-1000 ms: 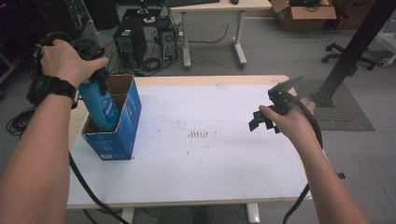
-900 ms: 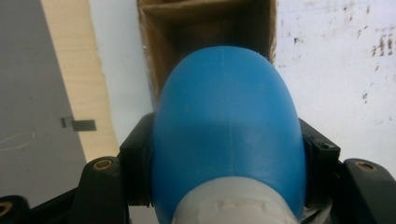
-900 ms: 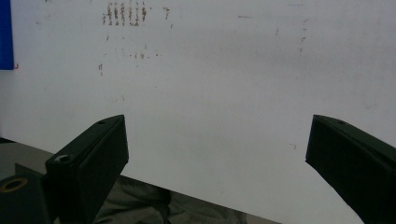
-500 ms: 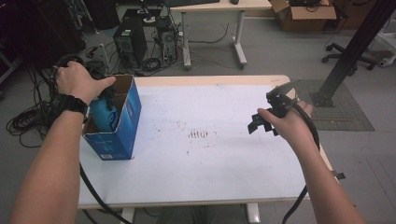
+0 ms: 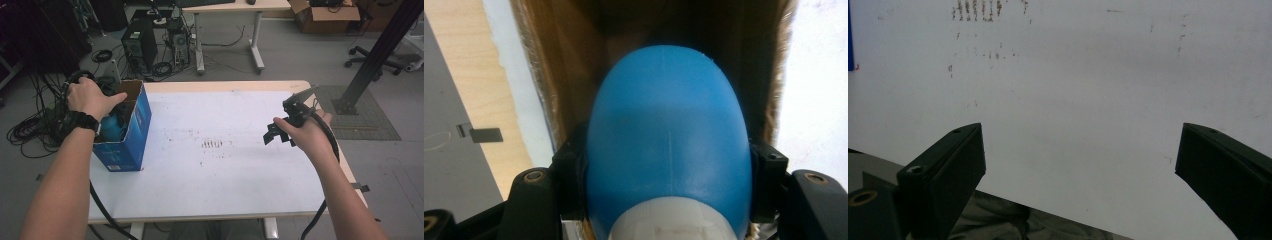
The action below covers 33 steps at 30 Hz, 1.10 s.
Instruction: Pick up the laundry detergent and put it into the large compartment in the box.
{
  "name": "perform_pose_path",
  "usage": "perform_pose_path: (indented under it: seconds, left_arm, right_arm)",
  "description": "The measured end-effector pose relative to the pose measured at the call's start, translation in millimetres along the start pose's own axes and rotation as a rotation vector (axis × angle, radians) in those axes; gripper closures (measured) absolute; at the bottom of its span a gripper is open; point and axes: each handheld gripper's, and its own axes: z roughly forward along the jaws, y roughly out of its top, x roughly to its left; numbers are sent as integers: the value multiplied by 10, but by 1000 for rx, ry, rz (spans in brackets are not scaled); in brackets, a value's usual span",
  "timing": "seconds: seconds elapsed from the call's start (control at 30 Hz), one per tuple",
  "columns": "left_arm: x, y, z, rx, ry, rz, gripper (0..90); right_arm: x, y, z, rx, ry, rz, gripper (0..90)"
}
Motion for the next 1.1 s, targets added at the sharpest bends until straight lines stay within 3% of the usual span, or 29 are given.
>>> perform_pose_path:
  seconds: [0.5,1.1]
  left_arm:
    - [13,47,201,10,8,3,373]
    - [-4,62,257,18,4,9,370]
  right_arm:
    - [-13,4,65,7,2,5,59]
    - [-10,-2,84,11,2,4,58]
